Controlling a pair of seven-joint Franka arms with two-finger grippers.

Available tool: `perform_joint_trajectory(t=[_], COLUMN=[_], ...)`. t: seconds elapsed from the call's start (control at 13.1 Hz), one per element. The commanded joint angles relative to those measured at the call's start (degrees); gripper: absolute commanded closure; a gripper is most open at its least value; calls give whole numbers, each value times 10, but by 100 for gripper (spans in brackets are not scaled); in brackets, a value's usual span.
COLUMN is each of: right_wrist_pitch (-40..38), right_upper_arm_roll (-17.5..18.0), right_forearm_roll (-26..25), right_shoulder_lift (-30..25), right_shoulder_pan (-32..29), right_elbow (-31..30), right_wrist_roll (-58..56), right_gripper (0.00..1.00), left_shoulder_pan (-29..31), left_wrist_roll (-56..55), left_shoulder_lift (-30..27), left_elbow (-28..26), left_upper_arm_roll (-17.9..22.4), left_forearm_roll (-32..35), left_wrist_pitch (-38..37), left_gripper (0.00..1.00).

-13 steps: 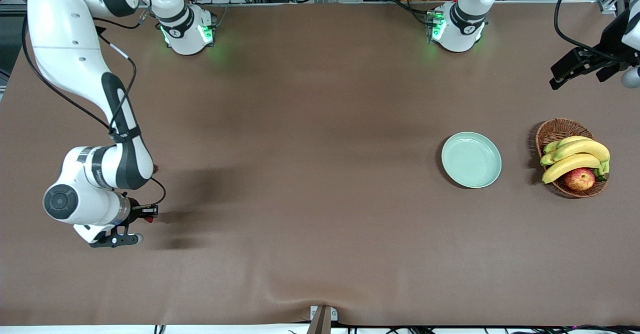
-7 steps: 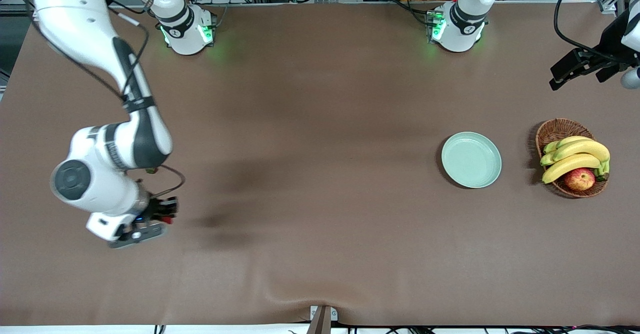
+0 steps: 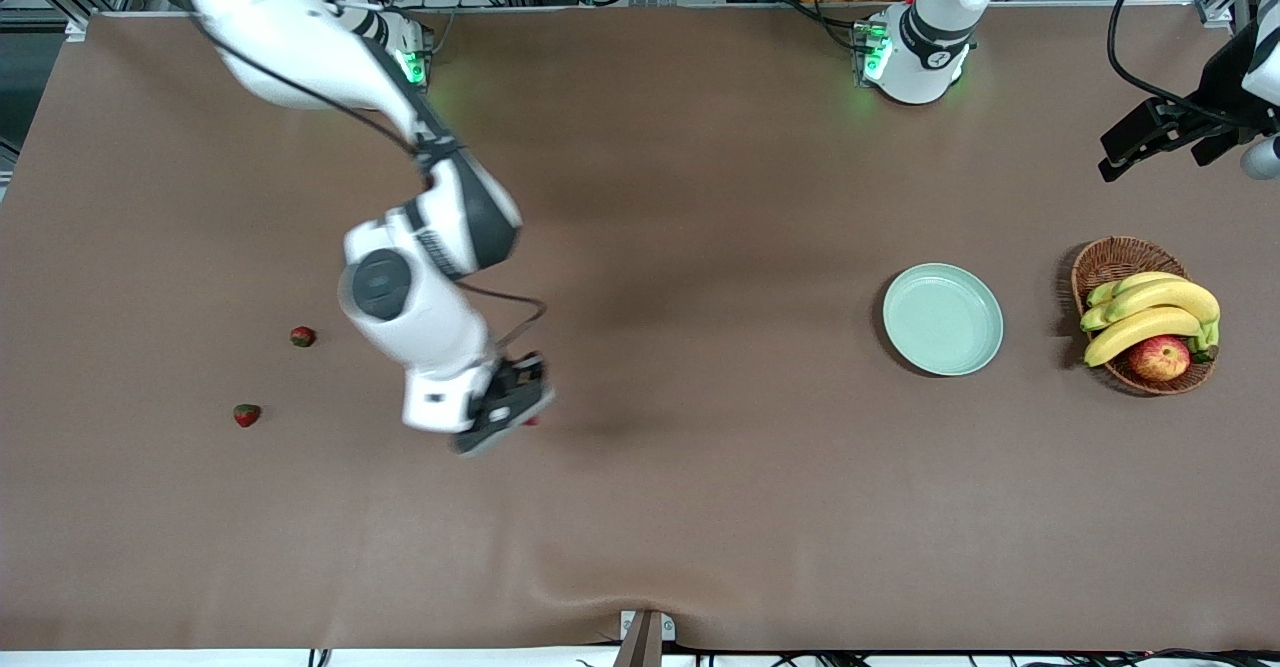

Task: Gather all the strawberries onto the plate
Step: 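Carry the strawberry to mid-table with the right gripper and release it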

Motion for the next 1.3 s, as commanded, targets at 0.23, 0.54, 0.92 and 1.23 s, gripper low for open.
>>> perform_joint_trajectory(t=[0.23,0.54,0.92,1.23], right_wrist_pitch=[156,166,165,135], right_upper_arm_roll=[-5,-5,-6,-11], right_forearm_roll=[2,2,5,4], right_shoulder_lift=[100,128,126,65], right_shoulder_pan=[130,191,206,185], right_elbow=[14,14,11,-22], right_wrist_roll=[96,172,221,222], right_gripper=[100,100,0,0], left_shoulder_pan=[2,2,1,-6], left_wrist_roll=[7,7,7,-3], left_shoulder_lift=[13,18,28,45], left_elbow=[5,3,3,3], left_upper_arm_roll=[0,0,0,-4], left_forearm_roll=[-9,-9,-10,-10], left_wrist_pitch=[9,16,25,47], left_gripper=[0,0,0,0])
